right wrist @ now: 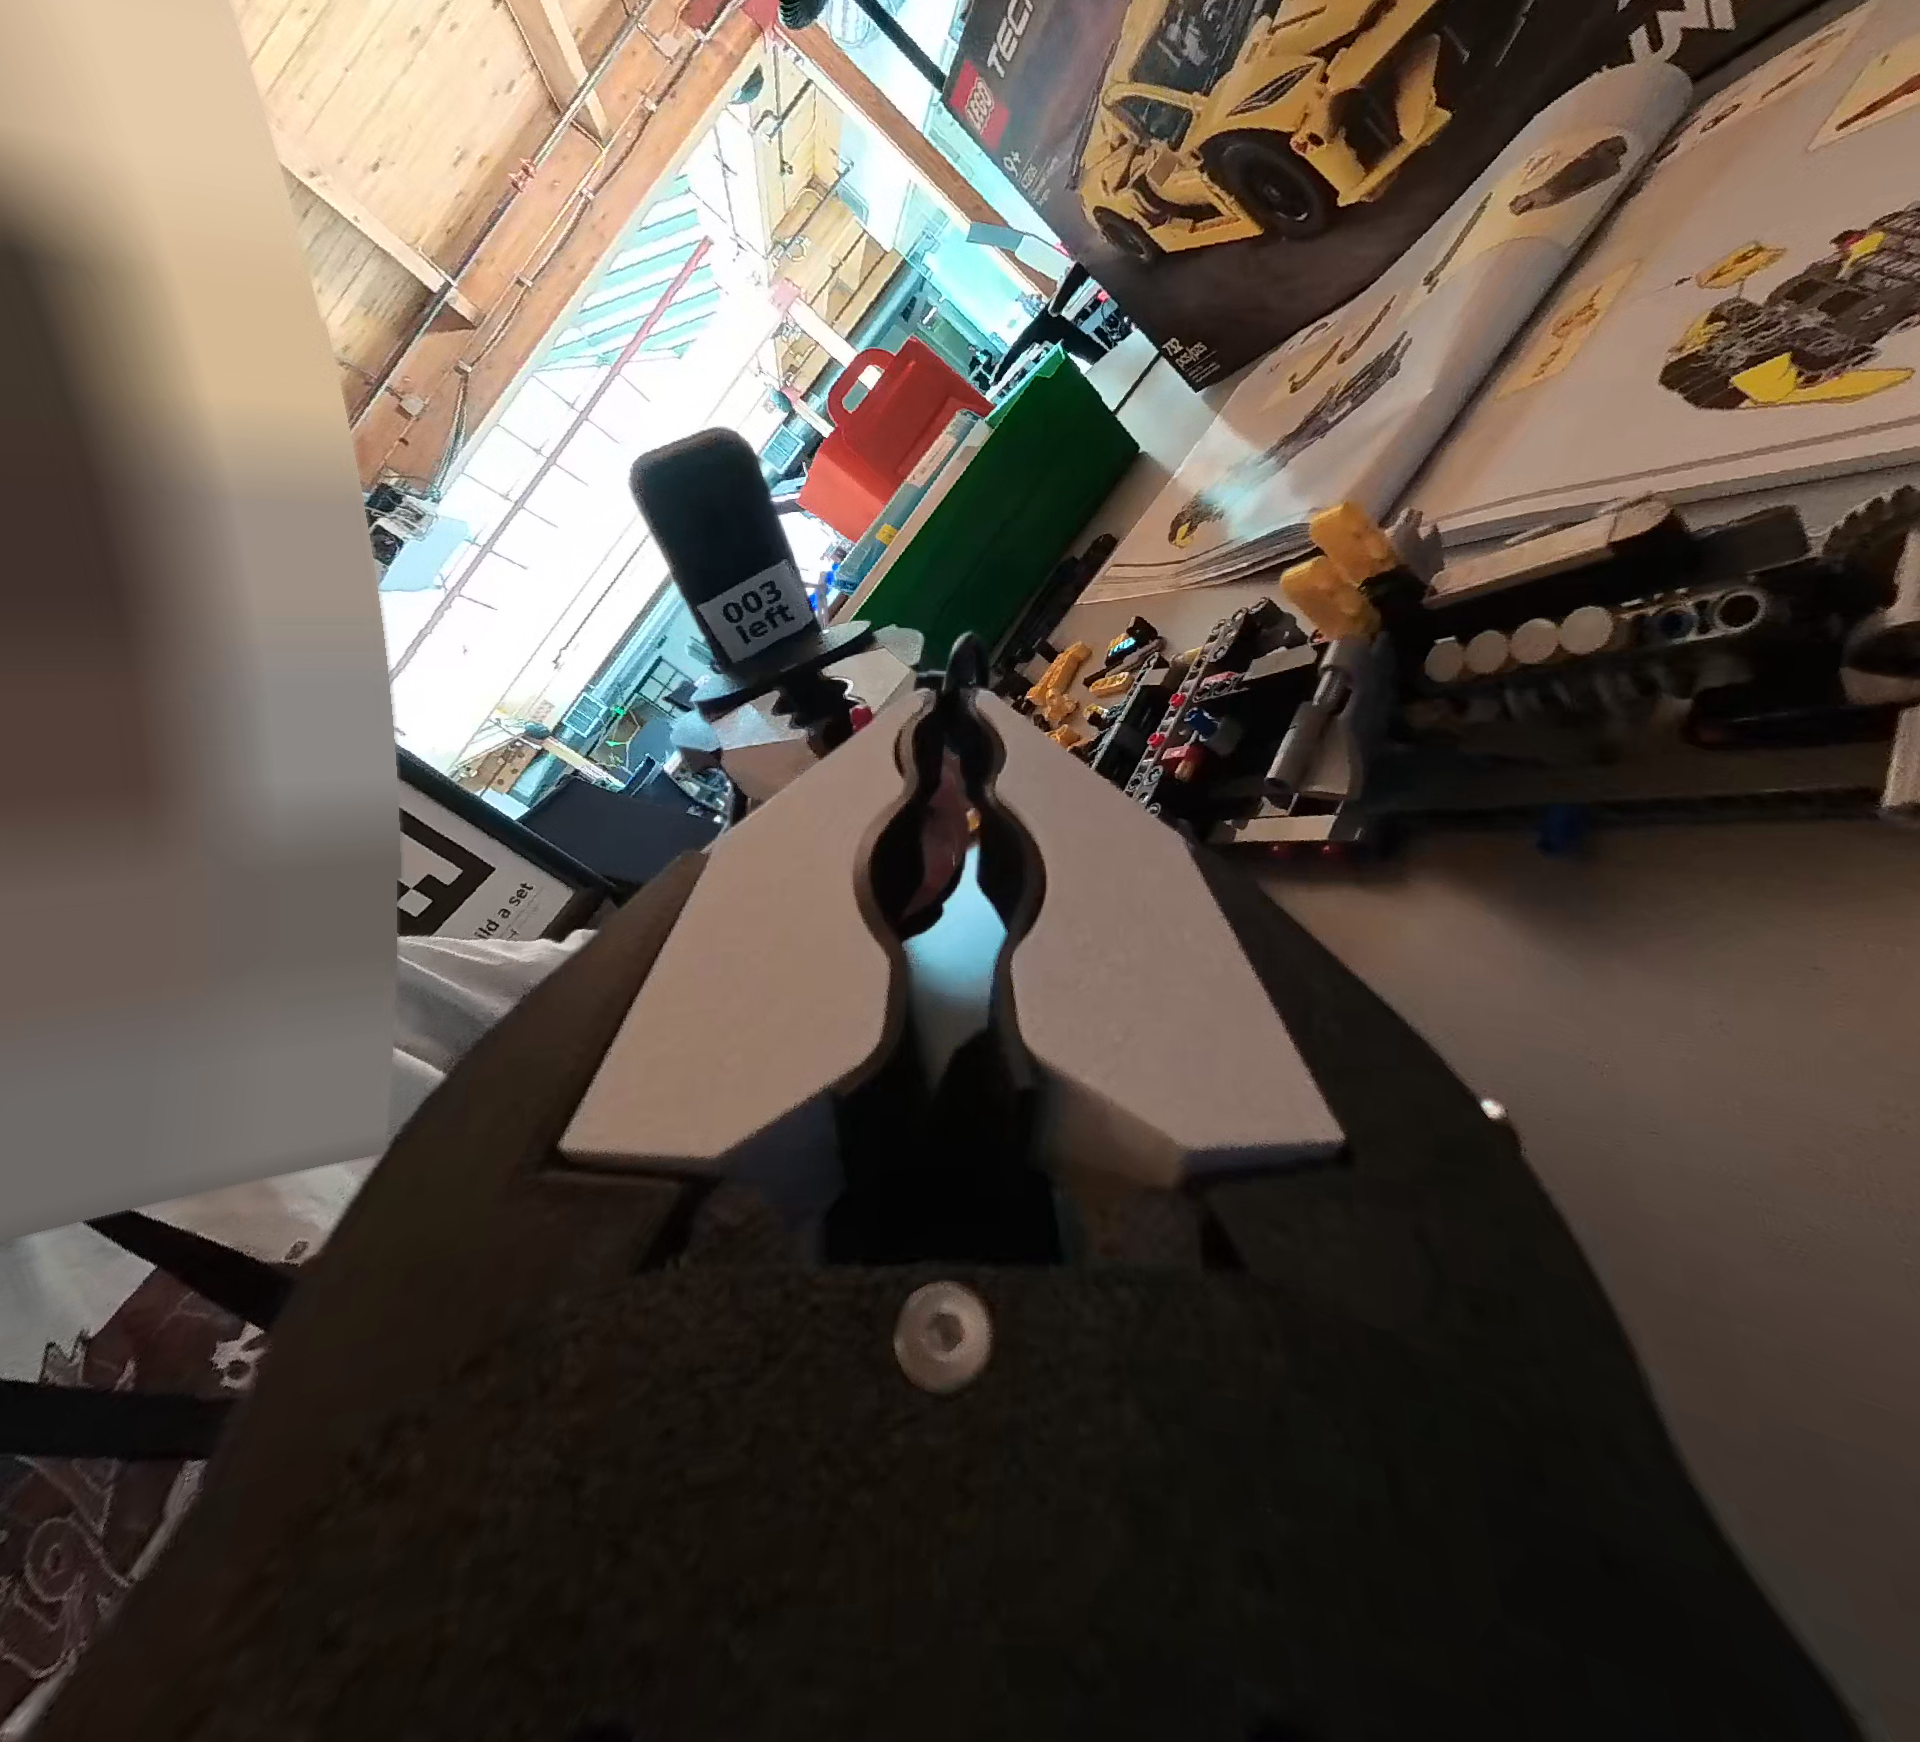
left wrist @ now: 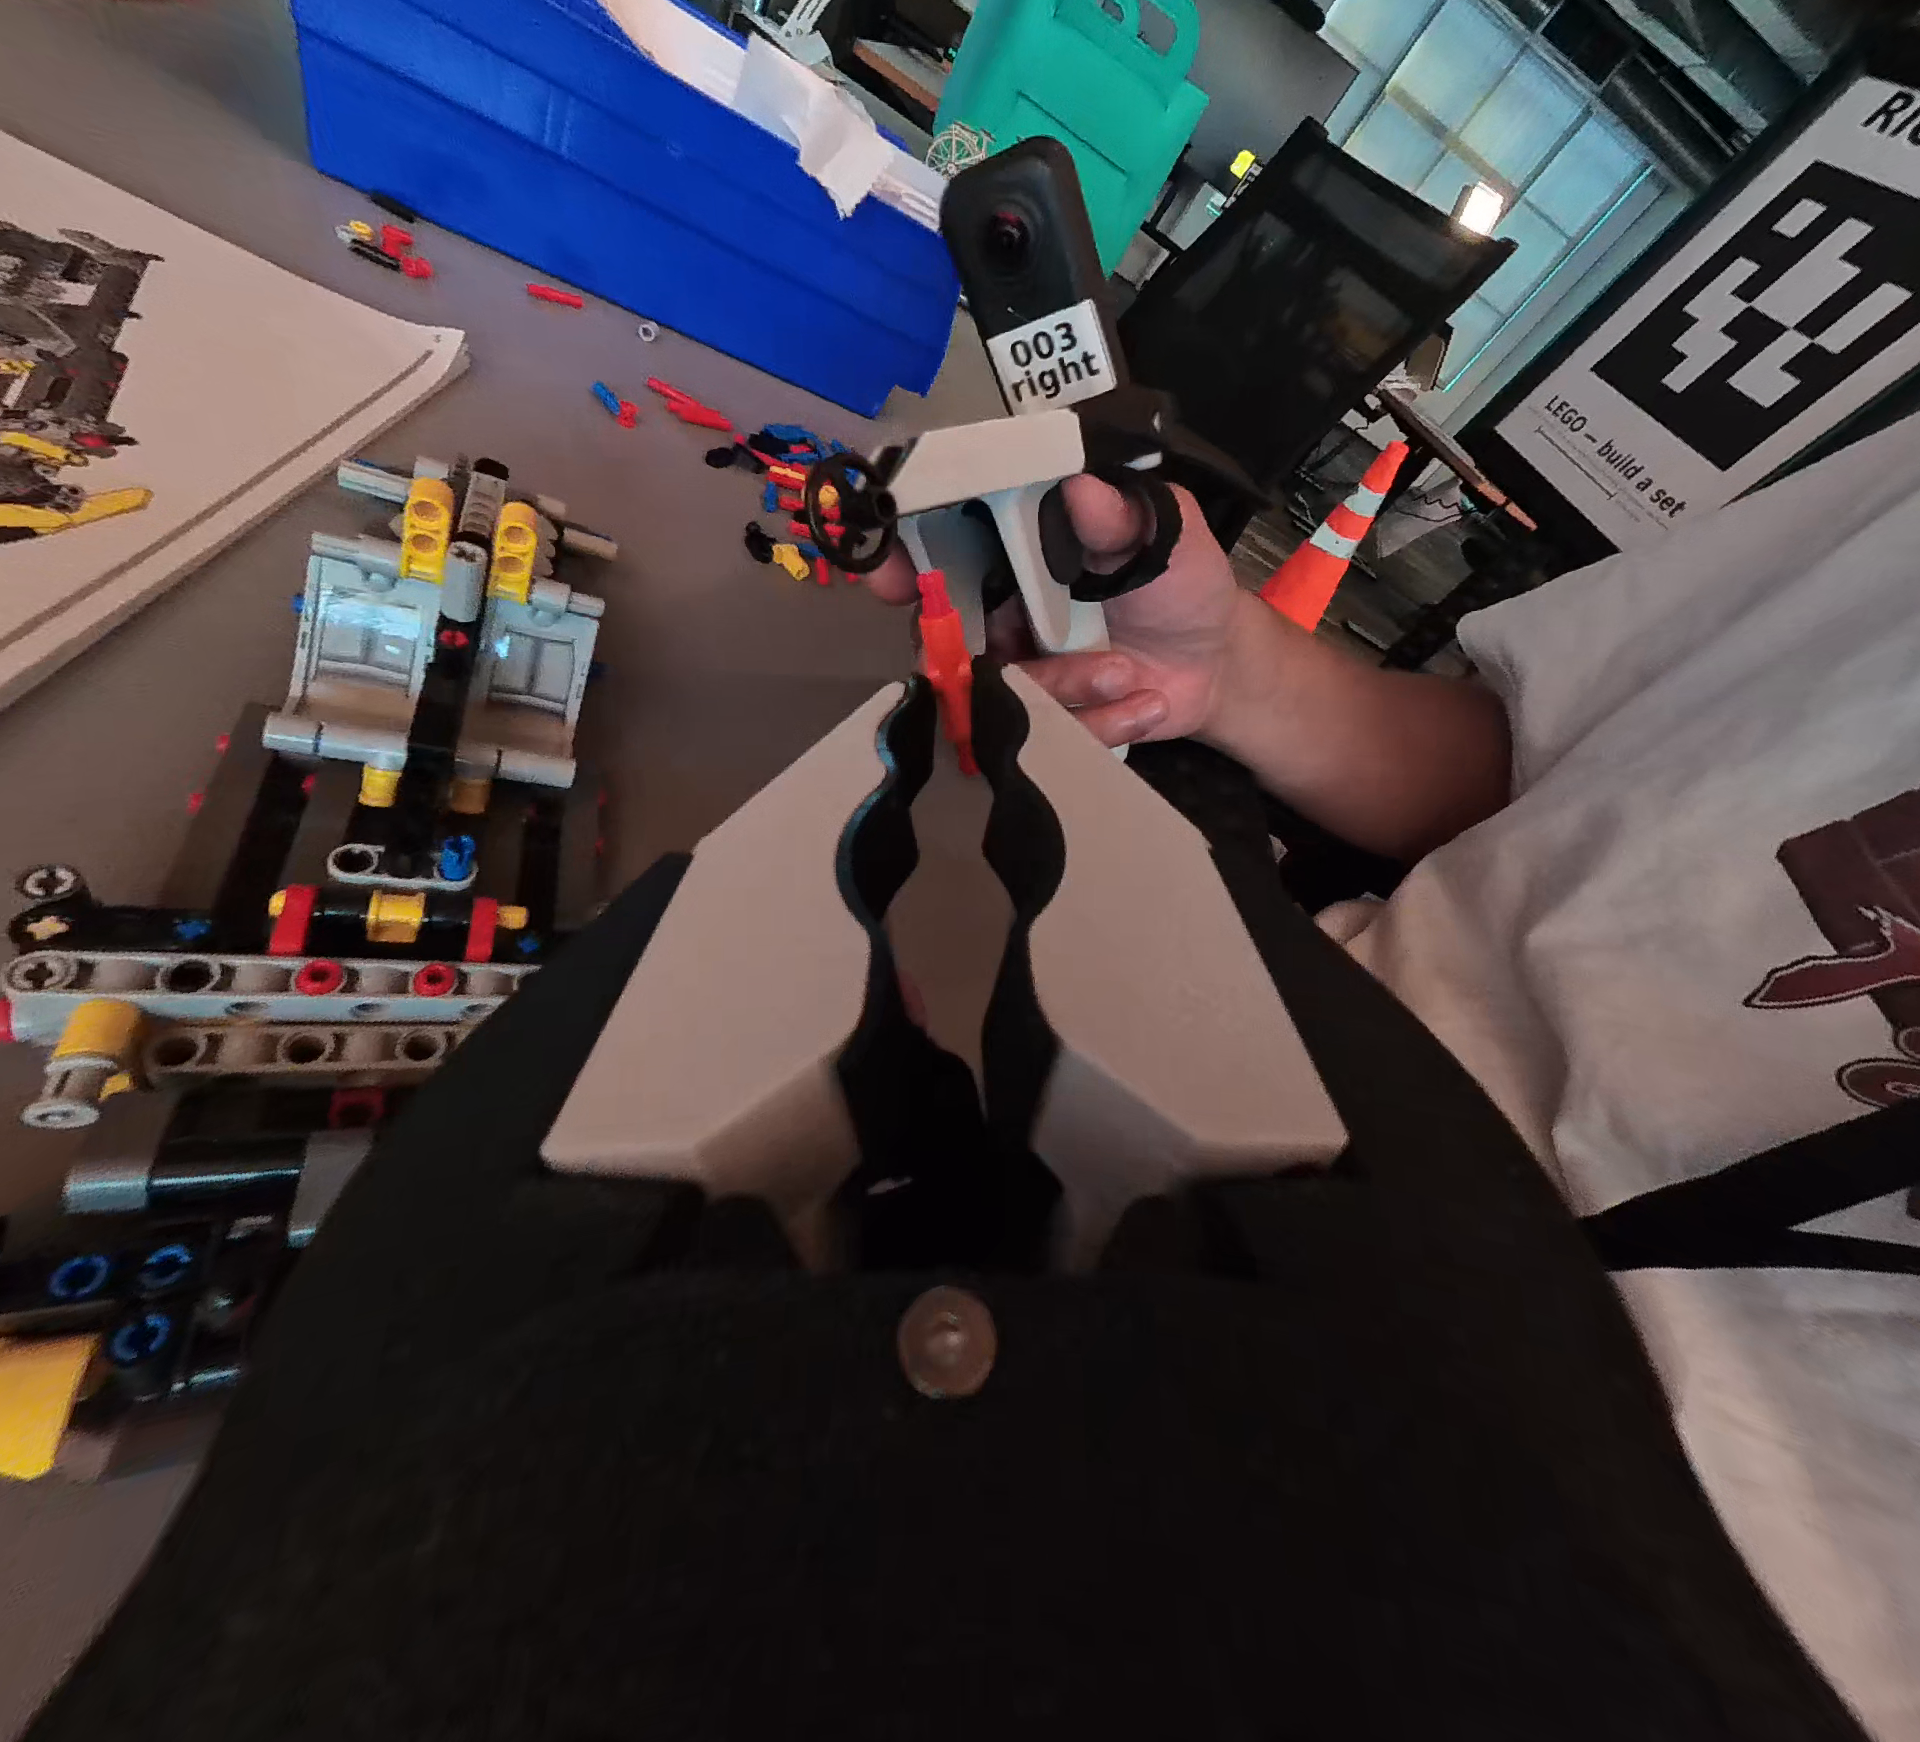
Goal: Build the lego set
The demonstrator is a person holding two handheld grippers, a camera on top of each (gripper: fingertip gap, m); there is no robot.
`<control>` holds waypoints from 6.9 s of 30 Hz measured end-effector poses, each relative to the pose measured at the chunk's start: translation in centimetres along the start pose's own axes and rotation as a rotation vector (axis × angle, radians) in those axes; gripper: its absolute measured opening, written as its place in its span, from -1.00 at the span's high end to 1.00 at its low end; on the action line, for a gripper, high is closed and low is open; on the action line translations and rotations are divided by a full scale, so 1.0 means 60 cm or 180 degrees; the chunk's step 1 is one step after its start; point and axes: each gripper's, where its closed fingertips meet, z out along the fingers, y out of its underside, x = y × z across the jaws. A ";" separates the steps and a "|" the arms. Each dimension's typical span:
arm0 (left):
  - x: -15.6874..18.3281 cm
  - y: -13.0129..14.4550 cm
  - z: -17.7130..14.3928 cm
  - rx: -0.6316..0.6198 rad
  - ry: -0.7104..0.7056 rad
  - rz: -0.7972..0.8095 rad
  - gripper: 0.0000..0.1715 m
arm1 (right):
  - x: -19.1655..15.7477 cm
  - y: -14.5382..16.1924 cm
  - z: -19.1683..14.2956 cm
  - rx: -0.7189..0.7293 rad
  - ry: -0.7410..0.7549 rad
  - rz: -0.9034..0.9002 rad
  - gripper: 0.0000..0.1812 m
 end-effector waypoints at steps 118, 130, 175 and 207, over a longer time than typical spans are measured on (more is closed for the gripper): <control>-0.021 0.021 -0.009 -0.0078 0.0062 -0.0201 0.95 | 0.007 0.060 0.046 -0.0958 0.1438 -0.3840 0.56; -0.018 0.029 -0.001 -0.0174 0.0013 -0.0066 0.95 | 0.016 0.064 0.034 -0.0998 0.1530 -0.3838 0.72; -0.032 0.126 0.013 -0.1440 -0.0937 0.1859 0.95 | 0.079 0.113 -0.128 -0.2564 0.1267 -0.1972 0.70; -0.023 0.134 0.023 -0.1407 -0.0777 0.1320 0.78 | 0.097 0.149 -0.085 -0.2614 0.1321 -0.2595 0.74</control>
